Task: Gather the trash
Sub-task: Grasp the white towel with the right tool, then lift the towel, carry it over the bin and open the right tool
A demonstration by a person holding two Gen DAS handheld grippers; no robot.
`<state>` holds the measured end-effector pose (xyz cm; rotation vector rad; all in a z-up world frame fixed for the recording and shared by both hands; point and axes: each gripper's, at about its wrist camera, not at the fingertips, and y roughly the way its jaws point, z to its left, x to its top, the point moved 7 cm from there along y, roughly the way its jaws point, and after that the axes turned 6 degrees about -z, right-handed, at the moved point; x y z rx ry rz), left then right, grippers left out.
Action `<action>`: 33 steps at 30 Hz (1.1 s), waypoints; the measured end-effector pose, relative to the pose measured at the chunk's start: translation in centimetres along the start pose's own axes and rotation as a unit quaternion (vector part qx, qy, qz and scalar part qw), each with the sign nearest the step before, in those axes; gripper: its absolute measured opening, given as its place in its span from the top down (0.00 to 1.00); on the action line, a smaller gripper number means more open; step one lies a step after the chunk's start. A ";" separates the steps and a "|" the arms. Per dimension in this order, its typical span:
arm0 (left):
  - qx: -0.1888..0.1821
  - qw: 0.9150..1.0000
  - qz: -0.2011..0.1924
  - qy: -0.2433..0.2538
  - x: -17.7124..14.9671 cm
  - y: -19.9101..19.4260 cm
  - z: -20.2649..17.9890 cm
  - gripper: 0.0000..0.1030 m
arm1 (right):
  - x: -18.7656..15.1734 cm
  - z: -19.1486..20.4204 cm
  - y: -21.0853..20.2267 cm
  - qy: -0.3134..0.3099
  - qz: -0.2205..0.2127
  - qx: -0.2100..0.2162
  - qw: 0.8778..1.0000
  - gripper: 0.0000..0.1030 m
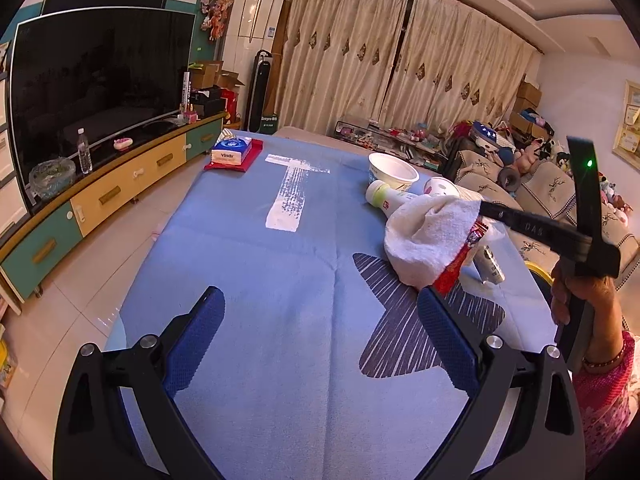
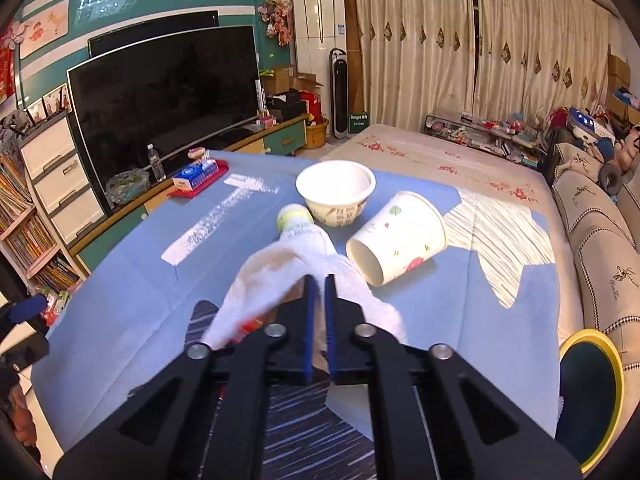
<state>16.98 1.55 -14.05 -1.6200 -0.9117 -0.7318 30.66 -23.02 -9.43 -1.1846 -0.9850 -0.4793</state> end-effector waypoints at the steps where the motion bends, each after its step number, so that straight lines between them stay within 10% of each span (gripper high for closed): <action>1: -0.001 1.000 0.001 0.000 0.0 0.1 0.0 0.07 | 0.4 0.1 -0.2 0.000 -0.003 0.002 1.000 0.99; 18: -0.029 0.999 0.017 0.002 -1.2 1.0 -1.3 0.07 | 9.5 0.9 -6.3 0.025 -0.091 0.054 0.994 0.99; 21: -0.039 0.999 0.016 0.021 -1.5 1.1 -2.7 0.07 | 9.5 1.4 -5.5 -0.025 -0.070 0.010 0.997 1.00; 24: -0.048 0.998 0.018 0.027 -1.8 1.3 -3.5 0.07 | 10.3 1.2 -6.8 0.027 -0.083 0.102 0.991 1.00; 27: -0.054 0.998 0.025 0.026 -2.0 1.7 -3.9 0.07 | 10.1 1.0 -6.2 -0.029 -0.073 0.014 0.997 1.00; 30: -0.054 0.998 0.026 0.031 -2.2 1.8 -4.1 0.07 | 11.0 1.2 -8.3 0.040 -0.089 0.152 0.984 1.00; 33: -0.060 0.997 0.031 0.028 -2.3 2.1 -4.4 0.07 | 11.5 0.0 -8.6 0.000 -0.097 0.044 0.994 1.00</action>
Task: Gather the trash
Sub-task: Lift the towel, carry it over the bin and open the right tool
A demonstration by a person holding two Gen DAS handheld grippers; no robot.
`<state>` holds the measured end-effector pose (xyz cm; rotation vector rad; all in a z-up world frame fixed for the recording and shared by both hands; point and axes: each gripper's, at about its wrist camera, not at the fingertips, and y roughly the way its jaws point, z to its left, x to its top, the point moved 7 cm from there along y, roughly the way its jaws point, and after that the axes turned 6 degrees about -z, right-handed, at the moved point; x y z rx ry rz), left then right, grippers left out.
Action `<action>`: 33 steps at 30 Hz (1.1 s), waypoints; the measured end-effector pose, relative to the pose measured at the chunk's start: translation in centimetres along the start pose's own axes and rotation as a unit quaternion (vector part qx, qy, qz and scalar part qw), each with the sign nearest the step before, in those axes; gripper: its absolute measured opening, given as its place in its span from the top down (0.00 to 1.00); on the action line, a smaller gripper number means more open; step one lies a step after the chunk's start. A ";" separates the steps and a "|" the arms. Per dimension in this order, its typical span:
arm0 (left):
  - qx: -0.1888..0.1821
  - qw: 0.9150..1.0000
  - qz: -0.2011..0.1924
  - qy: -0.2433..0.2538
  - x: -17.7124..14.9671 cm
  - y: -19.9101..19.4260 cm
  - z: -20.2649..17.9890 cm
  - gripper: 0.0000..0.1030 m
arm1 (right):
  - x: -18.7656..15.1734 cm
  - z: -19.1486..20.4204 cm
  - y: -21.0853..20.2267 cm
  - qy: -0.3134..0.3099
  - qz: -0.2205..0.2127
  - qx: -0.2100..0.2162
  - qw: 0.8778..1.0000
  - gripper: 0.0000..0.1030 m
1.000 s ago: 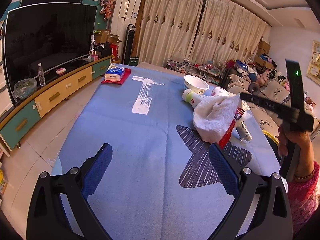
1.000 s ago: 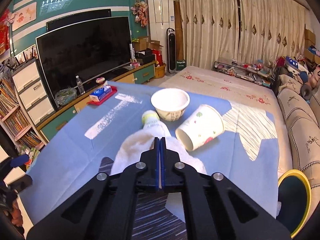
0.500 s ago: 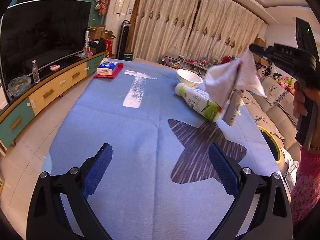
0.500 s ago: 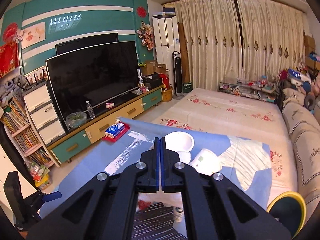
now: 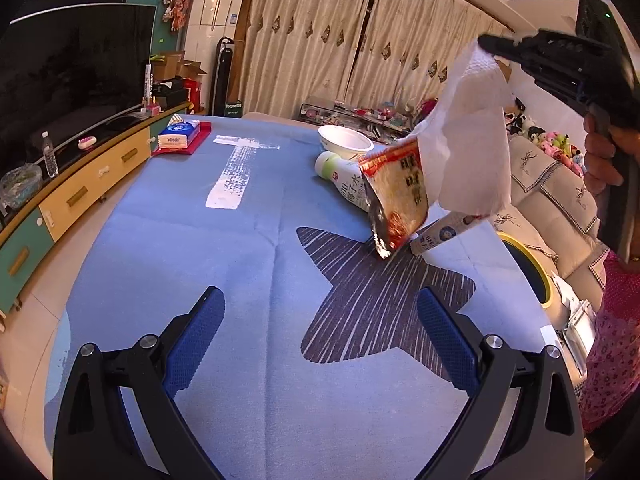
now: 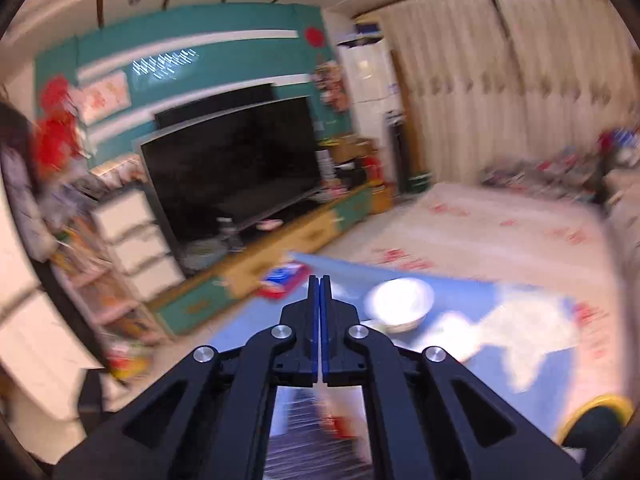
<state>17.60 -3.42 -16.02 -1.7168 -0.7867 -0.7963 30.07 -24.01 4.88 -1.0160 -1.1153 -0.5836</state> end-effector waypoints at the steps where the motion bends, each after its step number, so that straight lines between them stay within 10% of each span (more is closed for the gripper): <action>1: -0.001 1.000 0.000 0.002 0.0 0.0 -0.1 0.07 | 0.2 -0.1 -0.2 0.021 0.004 0.028 0.999 1.00; 17: -0.044 0.998 -0.008 0.053 1.2 0.6 -4.0 0.07 | 10.0 1.2 -7.3 0.009 -0.081 0.063 0.995 1.00; 33: -0.060 0.997 0.007 0.047 1.3 2.1 -6.0 0.07 | 6.8 -7.2 -12.8 0.041 -0.076 -0.009 0.996 1.00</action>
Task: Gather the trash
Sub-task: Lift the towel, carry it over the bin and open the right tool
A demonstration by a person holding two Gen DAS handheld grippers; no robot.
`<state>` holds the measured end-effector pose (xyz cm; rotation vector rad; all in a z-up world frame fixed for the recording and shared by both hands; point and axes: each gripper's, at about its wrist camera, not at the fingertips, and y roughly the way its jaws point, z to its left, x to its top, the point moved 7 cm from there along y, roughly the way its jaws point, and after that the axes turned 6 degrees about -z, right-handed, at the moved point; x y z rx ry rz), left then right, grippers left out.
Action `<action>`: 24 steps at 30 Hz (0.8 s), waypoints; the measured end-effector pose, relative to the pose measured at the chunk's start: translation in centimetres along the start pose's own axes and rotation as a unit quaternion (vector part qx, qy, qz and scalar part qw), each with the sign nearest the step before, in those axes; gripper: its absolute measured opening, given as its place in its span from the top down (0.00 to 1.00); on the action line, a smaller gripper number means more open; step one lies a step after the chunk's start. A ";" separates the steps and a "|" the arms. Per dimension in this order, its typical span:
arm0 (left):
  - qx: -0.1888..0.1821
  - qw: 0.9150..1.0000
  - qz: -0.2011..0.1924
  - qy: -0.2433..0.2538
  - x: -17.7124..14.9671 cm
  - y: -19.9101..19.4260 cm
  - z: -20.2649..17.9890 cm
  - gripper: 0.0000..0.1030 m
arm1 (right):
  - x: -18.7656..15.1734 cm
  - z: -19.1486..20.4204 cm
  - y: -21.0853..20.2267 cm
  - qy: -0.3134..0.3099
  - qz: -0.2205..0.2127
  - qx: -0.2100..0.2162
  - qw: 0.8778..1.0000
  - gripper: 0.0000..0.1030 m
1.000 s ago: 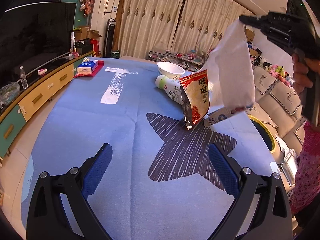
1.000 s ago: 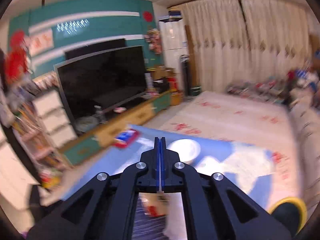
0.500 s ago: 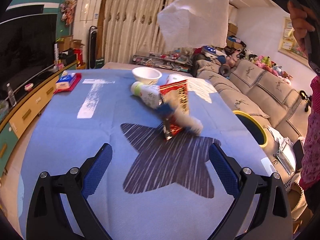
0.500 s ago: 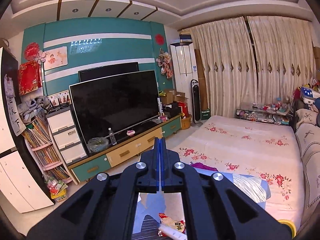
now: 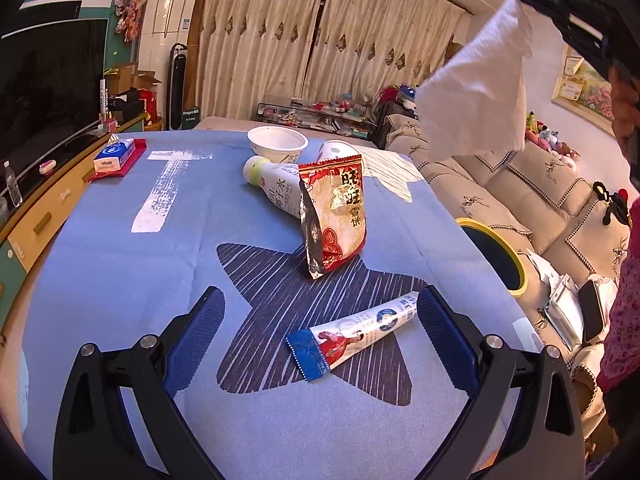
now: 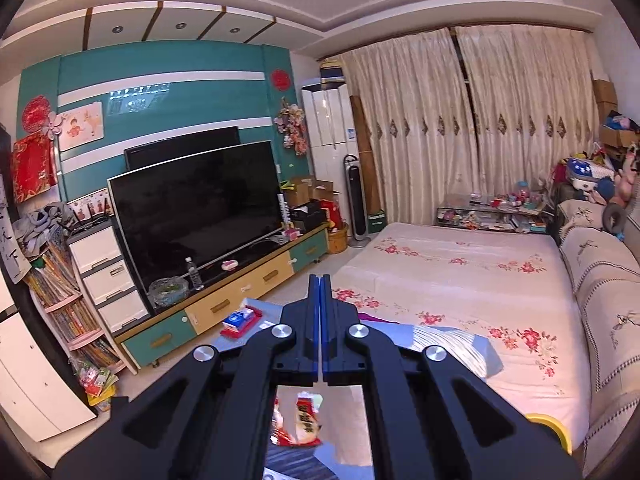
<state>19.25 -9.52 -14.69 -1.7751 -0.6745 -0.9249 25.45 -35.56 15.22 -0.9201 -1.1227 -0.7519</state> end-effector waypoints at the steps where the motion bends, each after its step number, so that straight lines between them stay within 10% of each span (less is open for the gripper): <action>1: 0.001 1.000 0.001 0.001 0.0 0.1 -0.1 0.07 | -0.4 -1.1 -0.4 0.004 0.000 -0.009 1.000 1.00; 24: -0.016 0.998 0.034 0.044 0.1 3.4 -5.7 0.07 | -15.6 -26.0 -5.2 0.142 0.080 -0.211 0.964 0.99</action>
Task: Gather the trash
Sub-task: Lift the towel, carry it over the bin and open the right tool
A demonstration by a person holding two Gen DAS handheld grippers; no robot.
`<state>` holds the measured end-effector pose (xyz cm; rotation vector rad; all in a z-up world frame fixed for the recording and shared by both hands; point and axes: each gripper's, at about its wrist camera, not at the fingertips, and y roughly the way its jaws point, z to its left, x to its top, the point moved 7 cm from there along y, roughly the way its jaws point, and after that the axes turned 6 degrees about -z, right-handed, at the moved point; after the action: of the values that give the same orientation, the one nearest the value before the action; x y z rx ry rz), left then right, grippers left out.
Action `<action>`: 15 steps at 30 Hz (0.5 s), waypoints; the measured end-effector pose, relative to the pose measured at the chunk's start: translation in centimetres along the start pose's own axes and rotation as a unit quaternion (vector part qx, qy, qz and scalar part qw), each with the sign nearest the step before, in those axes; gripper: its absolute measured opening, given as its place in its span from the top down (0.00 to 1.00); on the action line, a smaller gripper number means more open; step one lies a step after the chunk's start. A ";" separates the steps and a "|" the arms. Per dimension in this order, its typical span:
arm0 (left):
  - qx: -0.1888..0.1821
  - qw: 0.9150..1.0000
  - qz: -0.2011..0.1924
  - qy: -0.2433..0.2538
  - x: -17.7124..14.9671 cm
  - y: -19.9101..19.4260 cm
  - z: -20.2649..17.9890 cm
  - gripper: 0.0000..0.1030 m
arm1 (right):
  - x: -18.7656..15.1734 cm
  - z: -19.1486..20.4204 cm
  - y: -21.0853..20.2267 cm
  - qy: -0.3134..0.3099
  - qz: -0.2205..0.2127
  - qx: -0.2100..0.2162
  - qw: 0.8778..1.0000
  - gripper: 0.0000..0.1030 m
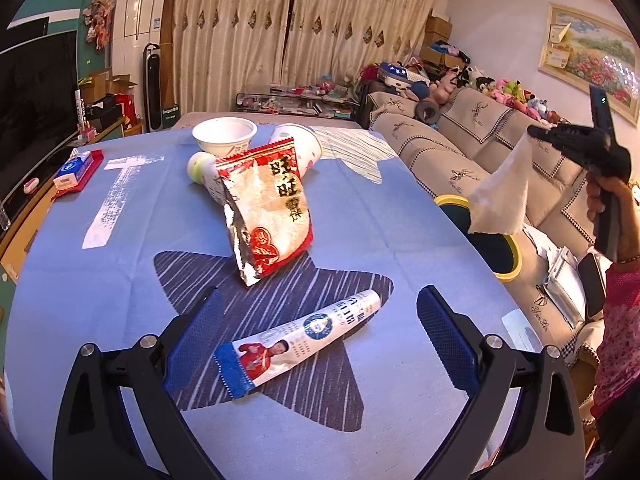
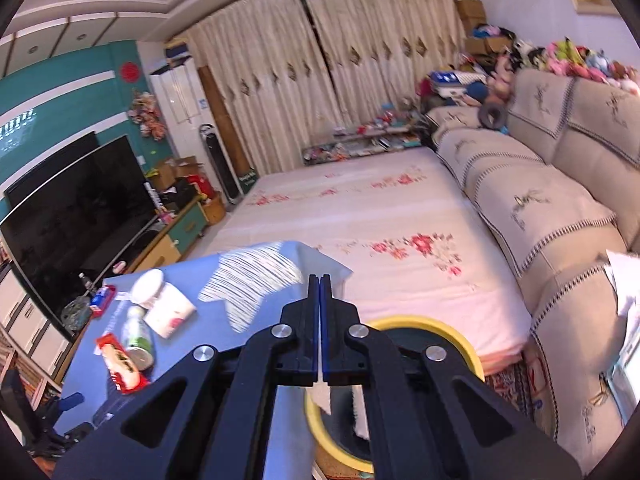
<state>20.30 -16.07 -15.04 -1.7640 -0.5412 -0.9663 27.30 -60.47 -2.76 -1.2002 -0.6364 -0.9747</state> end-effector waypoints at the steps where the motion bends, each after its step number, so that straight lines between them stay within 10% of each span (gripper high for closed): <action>1: -0.001 1.000 0.003 0.001 0.0 0.2 -0.2 0.07 | -0.4 -0.6 0.8 0.004 0.006 -0.004 1.000 0.99; 5: -0.001 1.000 0.009 0.006 -0.3 0.8 -0.7 0.07 | -2.9 -3.0 3.6 0.010 0.041 -0.028 0.999 0.98; 9: 0.004 1.000 0.015 0.011 -0.6 1.1 -0.4 0.07 | -5.1 -3.8 4.8 0.013 0.050 -0.046 0.998 0.67; 15: 0.013 0.999 0.025 0.023 -1.1 1.9 0.7 0.07 | -8.3 -0.4 3.6 -0.004 0.045 -0.023 0.999 0.66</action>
<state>21.30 -16.08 -17.14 -1.7198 -0.4762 -0.9594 26.55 -58.33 -11.50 -1.2642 -0.5640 -0.9131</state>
